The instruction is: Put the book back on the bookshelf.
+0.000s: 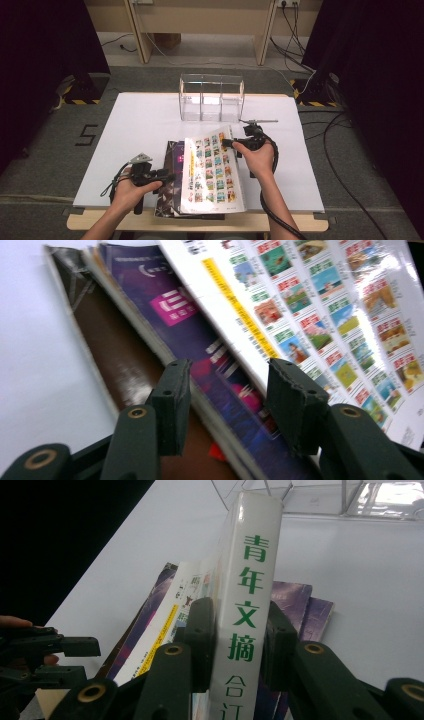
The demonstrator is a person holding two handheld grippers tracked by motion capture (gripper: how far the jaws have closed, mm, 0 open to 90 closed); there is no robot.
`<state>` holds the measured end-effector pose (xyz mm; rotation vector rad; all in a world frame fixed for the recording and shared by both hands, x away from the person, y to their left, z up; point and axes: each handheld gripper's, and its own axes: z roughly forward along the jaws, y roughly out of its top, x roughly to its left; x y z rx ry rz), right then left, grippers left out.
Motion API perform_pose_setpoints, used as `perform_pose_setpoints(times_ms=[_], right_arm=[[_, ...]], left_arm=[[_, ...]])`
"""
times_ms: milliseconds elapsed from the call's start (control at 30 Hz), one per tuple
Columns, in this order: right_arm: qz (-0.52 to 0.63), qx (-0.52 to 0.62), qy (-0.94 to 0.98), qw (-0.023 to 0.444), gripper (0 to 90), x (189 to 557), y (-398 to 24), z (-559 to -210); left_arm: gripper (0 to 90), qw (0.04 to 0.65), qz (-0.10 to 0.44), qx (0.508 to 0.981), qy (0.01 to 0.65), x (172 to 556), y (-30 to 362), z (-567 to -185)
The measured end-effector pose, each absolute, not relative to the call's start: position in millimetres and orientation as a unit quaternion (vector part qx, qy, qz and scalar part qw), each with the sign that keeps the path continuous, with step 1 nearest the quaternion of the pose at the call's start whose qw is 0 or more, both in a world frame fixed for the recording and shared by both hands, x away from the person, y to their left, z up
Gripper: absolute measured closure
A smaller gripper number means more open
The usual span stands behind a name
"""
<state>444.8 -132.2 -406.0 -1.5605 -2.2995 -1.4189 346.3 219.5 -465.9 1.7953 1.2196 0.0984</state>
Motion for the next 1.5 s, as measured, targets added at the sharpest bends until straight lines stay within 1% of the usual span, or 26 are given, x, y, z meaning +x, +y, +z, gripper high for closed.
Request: perform_pose_setpoints(times_ms=[100,233,400,633,1167,1400,1500], right_arm=[[-0.453,-0.501,-0.737,0.007,71.4,444,-132,-404],[-0.453,-0.501,-0.737,0.004,71.5,442,-131,-402],[-0.459,-0.496,-0.736,-0.022,72.7,437,-128,-391],[-0.47,-0.491,-0.731,-0.067,73.8,430,-129,-370],[-0.48,-0.491,-0.714,-0.137,73.9,426,-139,-335],[-0.468,-0.488,-0.707,-0.208,73.9,432,-143,-309],[-0.469,-0.495,-0.695,-0.228,73.9,434,-147,-299]], left_arm=[[50.2,0.469,0.036,0.722,0.508,345,224,-473],[50.2,0.465,0.037,0.722,0.512,343,227,-479],[50.1,0.466,0.049,0.715,0.518,343,237,-480],[50.0,0.468,0.055,0.712,0.52,344,240,-481],[50.2,0.473,0.063,0.707,0.522,343,243,-478],[50.2,0.472,0.065,0.706,0.524,344,244,-476],[50.2,0.472,0.065,0.707,0.523,344,244,-477]])
